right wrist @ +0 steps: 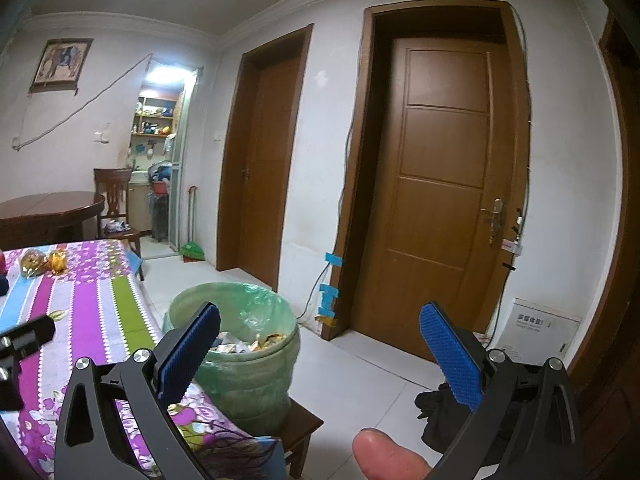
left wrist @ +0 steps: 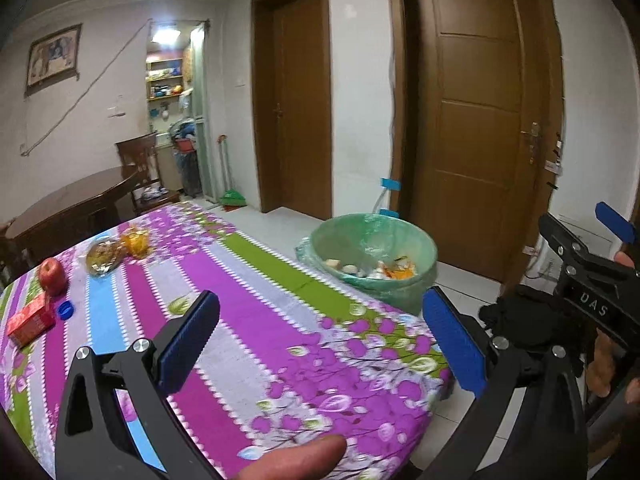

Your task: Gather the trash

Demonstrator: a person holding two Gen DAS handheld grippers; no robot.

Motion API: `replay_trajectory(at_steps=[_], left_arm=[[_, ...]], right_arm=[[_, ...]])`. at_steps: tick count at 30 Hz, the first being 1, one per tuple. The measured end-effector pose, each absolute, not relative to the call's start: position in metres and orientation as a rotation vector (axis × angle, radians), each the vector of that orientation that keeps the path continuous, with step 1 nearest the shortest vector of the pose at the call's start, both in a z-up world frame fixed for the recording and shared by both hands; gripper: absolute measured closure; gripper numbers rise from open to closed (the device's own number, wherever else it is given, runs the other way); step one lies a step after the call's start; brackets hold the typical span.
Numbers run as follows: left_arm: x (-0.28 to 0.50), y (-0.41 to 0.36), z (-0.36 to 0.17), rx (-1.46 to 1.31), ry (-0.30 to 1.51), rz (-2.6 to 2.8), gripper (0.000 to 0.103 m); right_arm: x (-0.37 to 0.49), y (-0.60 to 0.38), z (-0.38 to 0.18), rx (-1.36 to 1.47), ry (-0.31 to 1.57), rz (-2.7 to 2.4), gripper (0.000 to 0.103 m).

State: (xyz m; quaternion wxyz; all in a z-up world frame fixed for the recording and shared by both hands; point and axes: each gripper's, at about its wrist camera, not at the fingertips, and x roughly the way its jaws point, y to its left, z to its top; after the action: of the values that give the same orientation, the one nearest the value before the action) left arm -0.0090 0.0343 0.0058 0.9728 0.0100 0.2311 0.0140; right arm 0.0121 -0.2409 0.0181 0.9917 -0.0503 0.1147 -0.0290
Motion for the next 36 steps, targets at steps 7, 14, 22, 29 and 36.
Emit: replay_trajectory(at_steps=[7, 14, 22, 29, 36], left_arm=[[-0.016, 0.069, 0.004, -0.03, 0.479, 0.119, 0.005], [-0.043, 0.114, 0.002, -0.03, 0.483, 0.288, 0.005], [-0.095, 0.244, -0.027, -0.213, 0.653, 0.689, 0.005], [-0.119, 0.321, -0.061, -0.383, 0.781, 0.87, 0.005], [-0.142, 0.351, -0.087, -0.43, 0.857, 0.898, 0.005]], right_arm=[[0.021, -0.211, 0.02, -0.121, 0.237, 0.014, 0.003], [0.035, -0.156, 0.022, -0.159, 0.26, 0.169, 0.003], [0.082, 0.004, 0.0, -0.21, 0.509, 0.575, 0.003], [0.108, 0.107, -0.038, -0.318, 0.666, 0.629, 0.003], [0.133, 0.112, -0.076, -0.331, 0.792, 0.589, 0.003]])
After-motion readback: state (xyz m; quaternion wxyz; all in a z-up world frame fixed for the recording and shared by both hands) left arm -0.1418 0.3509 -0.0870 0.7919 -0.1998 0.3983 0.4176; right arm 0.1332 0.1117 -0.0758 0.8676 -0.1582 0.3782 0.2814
